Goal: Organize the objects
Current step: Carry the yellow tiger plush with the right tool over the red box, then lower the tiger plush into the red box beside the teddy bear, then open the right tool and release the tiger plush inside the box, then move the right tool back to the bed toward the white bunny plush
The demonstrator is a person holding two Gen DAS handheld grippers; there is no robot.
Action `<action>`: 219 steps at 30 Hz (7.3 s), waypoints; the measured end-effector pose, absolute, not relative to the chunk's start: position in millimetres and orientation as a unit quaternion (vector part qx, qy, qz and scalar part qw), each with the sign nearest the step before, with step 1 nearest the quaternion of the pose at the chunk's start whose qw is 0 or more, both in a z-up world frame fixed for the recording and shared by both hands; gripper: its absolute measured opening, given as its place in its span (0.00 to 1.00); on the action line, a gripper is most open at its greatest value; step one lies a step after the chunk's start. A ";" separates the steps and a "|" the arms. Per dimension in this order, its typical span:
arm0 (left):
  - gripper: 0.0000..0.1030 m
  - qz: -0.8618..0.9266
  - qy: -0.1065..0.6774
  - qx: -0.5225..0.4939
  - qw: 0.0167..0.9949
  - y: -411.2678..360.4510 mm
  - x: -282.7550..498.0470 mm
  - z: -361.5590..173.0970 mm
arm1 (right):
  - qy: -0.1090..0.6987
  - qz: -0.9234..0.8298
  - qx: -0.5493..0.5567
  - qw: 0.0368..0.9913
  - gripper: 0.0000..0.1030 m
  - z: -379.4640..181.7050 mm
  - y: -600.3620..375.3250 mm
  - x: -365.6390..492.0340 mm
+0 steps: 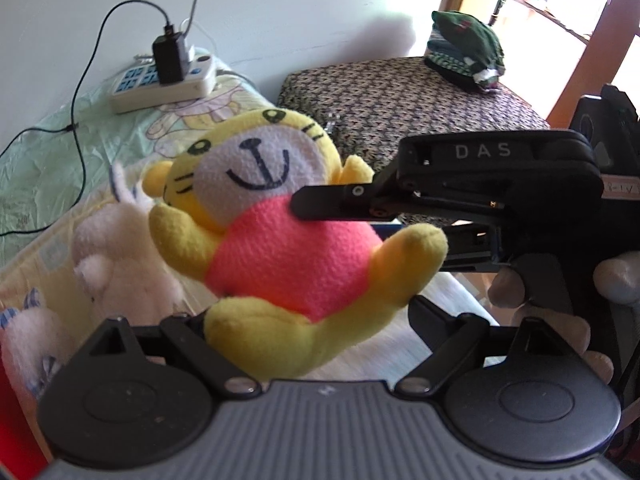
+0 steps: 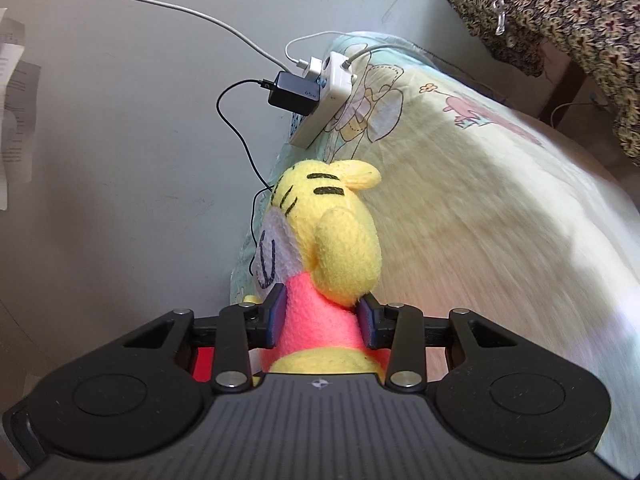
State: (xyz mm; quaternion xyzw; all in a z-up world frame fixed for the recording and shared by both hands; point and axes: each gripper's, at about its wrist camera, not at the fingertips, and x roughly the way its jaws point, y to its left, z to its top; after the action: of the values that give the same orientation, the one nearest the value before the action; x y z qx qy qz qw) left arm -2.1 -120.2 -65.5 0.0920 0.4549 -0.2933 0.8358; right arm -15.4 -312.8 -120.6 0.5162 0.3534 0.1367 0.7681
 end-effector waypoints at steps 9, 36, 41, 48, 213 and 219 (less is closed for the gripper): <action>0.87 -0.297 0.425 0.112 0.848 -107.4 -43.8 -46.0 | 0.338 0.145 0.509 0.778 0.39 -101.8 -295.0 -47.1; 0.87 -0.225 0.339 0.048 0.912 133.5 -96.2 19.3 | 0.311 0.234 0.416 0.822 0.38 -22.2 -60.1 -44.3; 0.87 -0.215 0.329 0.039 0.918 173.4 -85.9 19.9 | 0.314 0.226 0.391 0.835 0.38 -14.0 -21.4 -29.3; 0.86 -0.211 0.343 0.021 0.915 213.0 -60.7 8.7 | 0.335 0.204 0.347 0.852 0.37 -15.3 18.8 -8.0; 0.97 -0.093 0.383 0.050 0.918 193.8 -67.6 7.8 | 0.325 0.161 0.279 0.889 0.31 -24.0 13.1 -43.3; 0.96 -0.095 0.383 0.068 0.916 181.0 -68.8 13.6 | 0.322 0.154 0.287 0.889 0.31 -25.4 5.7 -47.6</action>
State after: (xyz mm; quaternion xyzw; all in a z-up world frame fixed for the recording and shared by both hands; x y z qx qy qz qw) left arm -68.8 181.0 13.6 0.0676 0.3831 -0.0946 0.9164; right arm -47.6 5.7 -25.4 0.2865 0.3222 0.1541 0.8890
